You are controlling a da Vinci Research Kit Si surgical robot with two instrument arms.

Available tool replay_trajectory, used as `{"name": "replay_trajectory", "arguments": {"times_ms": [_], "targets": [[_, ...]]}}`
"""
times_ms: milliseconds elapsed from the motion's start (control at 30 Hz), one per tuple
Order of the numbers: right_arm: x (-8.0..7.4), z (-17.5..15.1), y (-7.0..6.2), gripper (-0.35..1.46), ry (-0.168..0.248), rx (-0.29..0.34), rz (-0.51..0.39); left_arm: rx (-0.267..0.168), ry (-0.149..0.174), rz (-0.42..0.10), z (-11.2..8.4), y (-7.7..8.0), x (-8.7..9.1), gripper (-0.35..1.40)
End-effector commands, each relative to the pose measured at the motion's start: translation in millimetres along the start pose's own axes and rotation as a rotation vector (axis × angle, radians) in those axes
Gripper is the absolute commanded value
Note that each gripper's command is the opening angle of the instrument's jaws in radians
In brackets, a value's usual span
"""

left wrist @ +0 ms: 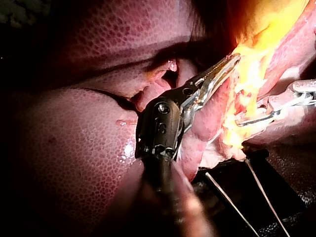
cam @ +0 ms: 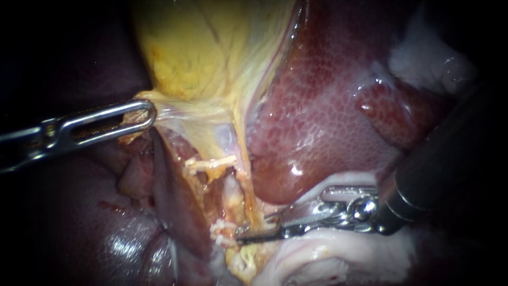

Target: Going back first clip right tube

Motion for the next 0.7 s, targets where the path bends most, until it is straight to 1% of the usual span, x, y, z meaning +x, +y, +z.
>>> {"name": "replay_trajectory", "arguments": {"times_ms": [33,200,267,367,400,433,500,567,700], "targets": [[0.1,0.0,0.0,-0.35,0.000,0.000,0.000,0.001,0.001,0.000,0.0,0.0,0.0,-0.35],[0.1,0.0,-0.1,-0.35,0.003,0.002,0.000,0.001,0.000,0.000,0.0,0.0,0.1,-0.35],[0.2,-0.1,-0.1,-0.35,0.023,-0.007,0.001,0.001,0.000,0.000,0.0,0.0,0.1,-0.35],[0.5,0.1,-0.3,0.27,0.133,-0.079,-0.005,0.003,0.001,0.001,0.0,-0.1,0.2,-0.35],[0.7,0.2,-0.2,0.49,0.145,-0.091,-0.024,0.003,0.001,0.001,0.0,-0.2,0.2,-0.35],[1.0,0.4,-0.1,0.54,0.153,-0.102,-0.041,0.005,0.002,0.001,0.0,-0.3,0.3,-0.35],[1.3,0.5,0.2,0.60,0.162,-0.115,-0.067,0.007,0.003,0.001,0.0,-0.4,0.3,-0.35],[1.5,0.3,0.5,0.60,0.168,-0.126,-0.089,0.007,0.003,0.002,0.0,-0.5,0.4,-0.35],[1.6,-0.3,0.8,0.60,0.170,-0.133,-0.142,0.007,0.003,0.002,0.0,-0.5,0.4,-0.35]]}}
